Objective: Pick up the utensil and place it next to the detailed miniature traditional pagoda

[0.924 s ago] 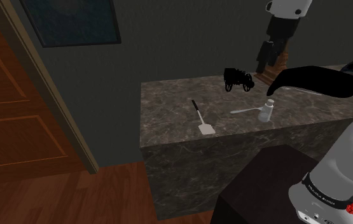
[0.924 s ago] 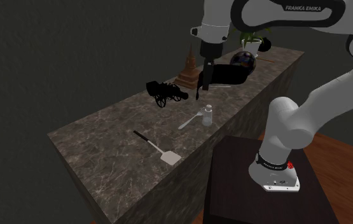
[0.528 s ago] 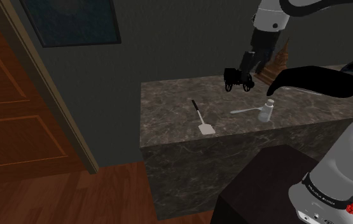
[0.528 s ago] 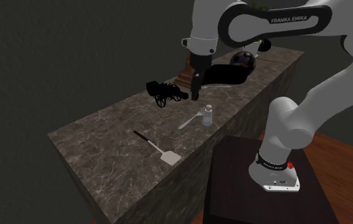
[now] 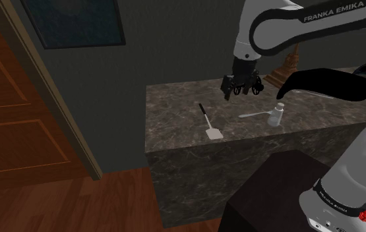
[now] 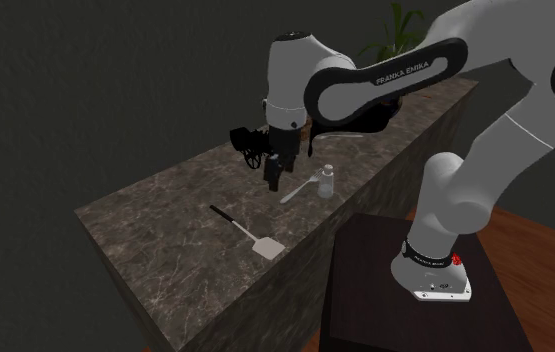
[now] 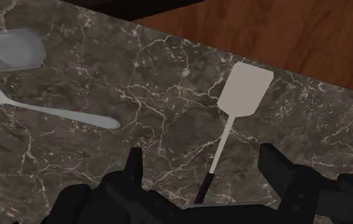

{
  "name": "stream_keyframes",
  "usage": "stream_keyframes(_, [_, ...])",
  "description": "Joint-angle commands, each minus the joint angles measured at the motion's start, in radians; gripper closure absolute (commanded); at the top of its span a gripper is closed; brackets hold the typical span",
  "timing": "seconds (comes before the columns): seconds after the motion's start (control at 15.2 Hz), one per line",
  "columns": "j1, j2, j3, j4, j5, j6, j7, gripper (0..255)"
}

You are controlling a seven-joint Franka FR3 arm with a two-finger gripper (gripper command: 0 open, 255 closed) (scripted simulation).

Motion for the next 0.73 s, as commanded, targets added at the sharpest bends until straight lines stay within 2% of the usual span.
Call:
stream_keyframes(0.0, [-0.010,0.065,0.024,0.015,-0.002,0.052,0.066,0])
stream_keyframes(0.33, [-0.035,0.249,0.079,0.067,-0.033,0.182,0.235,0])
stream_keyframes(0.66, [-0.049,0.448,0.107,0.156,-0.101,0.283,0.415,0])
